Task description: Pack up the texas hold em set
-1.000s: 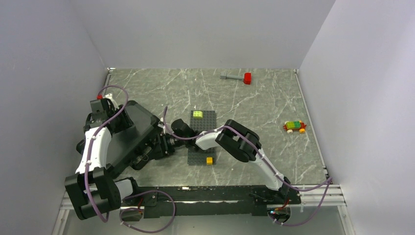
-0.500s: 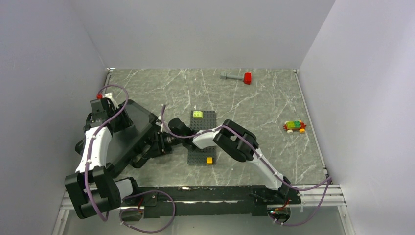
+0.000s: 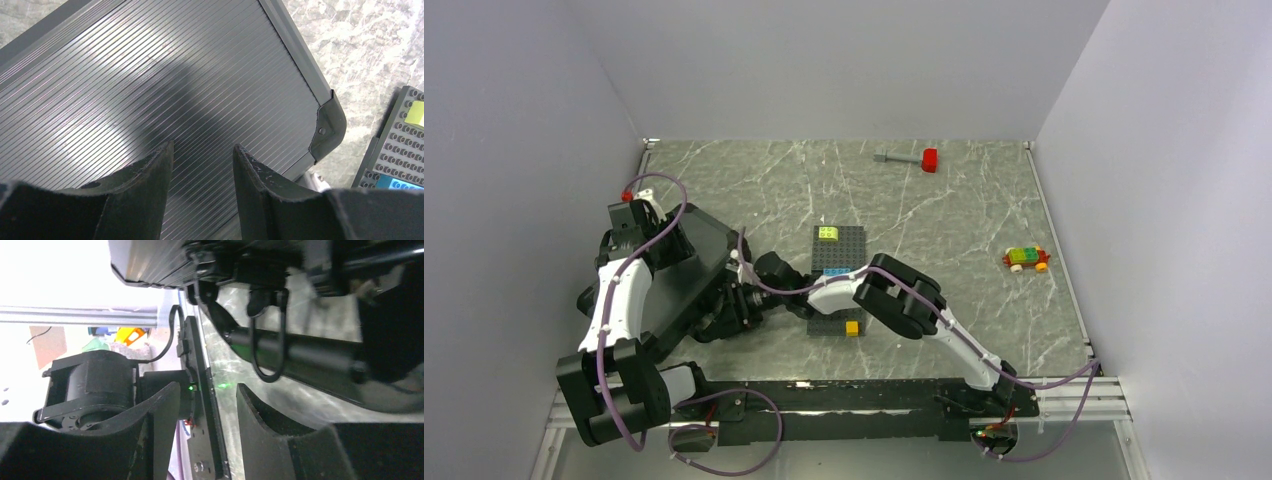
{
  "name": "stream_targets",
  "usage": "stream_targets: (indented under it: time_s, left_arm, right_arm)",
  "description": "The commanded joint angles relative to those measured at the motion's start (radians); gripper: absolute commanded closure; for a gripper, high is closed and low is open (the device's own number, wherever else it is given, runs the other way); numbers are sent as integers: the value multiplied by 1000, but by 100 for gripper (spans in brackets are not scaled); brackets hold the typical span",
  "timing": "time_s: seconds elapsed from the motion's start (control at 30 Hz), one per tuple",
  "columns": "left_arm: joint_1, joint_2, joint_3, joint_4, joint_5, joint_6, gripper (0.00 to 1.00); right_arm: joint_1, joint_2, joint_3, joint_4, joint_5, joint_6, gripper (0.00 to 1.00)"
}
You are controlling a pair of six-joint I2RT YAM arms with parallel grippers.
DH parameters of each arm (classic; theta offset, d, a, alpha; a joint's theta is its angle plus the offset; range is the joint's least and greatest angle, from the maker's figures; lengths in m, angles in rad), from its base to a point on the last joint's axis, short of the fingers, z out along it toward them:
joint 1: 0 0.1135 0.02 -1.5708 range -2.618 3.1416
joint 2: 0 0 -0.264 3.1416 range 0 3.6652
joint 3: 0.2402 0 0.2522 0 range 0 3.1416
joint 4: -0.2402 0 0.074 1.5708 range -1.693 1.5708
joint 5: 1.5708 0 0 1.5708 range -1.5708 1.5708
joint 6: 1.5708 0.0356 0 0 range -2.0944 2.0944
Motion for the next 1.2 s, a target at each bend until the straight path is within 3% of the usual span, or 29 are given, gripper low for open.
stream_targets:
  time_s: [0.0, 0.43, 0.73, 1.17]
  left_arm:
    - [-9, 35, -40, -149, 34, -5, 48]
    - [-9, 27, -42, -149, 40, -5, 48]
    - [-9, 23, -44, -149, 40, -6, 48]
    - [-9, 23, -44, -151, 36, -4, 48]
  right_arm:
    - [12, -5, 42, 103, -21, 20, 51]
    - [12, -31, 15, 160, 40, -24, 51]
    - [11, -140, -116, 223, 125, -86, 51]
    - [-5, -108, -102, 127, 160, -56, 47]
